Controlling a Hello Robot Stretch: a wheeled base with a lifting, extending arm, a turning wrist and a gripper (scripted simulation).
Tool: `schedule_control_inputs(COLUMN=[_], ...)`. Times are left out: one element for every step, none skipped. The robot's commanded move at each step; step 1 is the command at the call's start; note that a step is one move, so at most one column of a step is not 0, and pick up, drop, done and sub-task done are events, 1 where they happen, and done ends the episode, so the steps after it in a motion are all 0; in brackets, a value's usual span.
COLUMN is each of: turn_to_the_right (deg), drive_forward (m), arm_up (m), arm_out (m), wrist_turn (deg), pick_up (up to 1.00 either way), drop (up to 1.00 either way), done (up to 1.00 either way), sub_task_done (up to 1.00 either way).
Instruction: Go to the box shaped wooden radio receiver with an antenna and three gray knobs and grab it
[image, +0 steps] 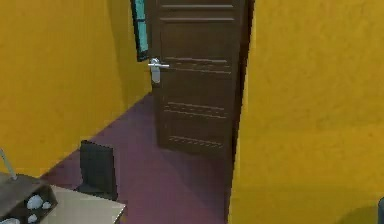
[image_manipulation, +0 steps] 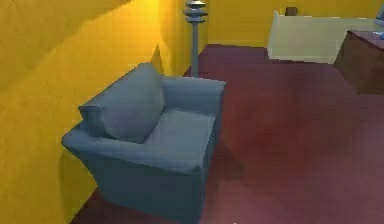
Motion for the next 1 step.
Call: schedule_control_inputs(turn_to_the_right=[-45.0], drive_forward=[0.00], arm_up=[0.00], arm_out=[0.00], wrist_turn=[0.0], pick_up=[0.00], drop=[0.00], done=[0.00], sub_task_done=[0.00])
